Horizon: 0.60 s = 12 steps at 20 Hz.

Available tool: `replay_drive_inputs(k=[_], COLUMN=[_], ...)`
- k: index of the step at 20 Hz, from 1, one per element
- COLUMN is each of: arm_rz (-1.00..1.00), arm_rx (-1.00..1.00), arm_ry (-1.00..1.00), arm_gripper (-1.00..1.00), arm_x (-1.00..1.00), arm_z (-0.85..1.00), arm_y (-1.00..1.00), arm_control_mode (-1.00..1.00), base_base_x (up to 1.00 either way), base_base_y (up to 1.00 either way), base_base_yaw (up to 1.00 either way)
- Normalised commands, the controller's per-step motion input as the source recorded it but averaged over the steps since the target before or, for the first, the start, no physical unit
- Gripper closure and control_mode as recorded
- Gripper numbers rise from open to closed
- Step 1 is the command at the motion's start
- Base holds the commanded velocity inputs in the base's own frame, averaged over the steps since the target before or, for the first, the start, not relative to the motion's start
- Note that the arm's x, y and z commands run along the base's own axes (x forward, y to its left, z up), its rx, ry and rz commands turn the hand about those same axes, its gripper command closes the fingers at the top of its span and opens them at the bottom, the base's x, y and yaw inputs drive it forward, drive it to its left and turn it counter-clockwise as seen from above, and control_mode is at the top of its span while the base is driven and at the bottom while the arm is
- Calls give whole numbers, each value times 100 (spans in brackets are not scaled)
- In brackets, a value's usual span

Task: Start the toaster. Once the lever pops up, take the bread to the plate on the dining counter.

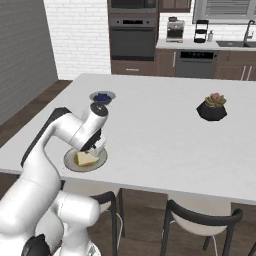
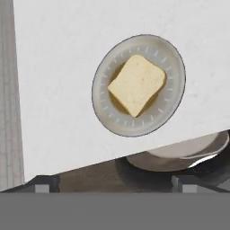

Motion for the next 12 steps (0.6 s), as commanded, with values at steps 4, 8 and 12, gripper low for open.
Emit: replay_drive_inputs(k=[4, 8, 12], arm_rz=[0, 0, 0], arm_rx=[-11, -8, -1], arm_ry=[-4, -1, 0], arm_gripper=[-100, -100, -100], arm_x=[-51, -30, -22], arm_z=[0, -3, -12], arm_y=[-15, -3, -4], arm_control_mode=[-100, -100, -100], base_base_x=[0, 0, 0], base_base_y=[0, 0, 0], base_base_yaw=[0, 0, 0])
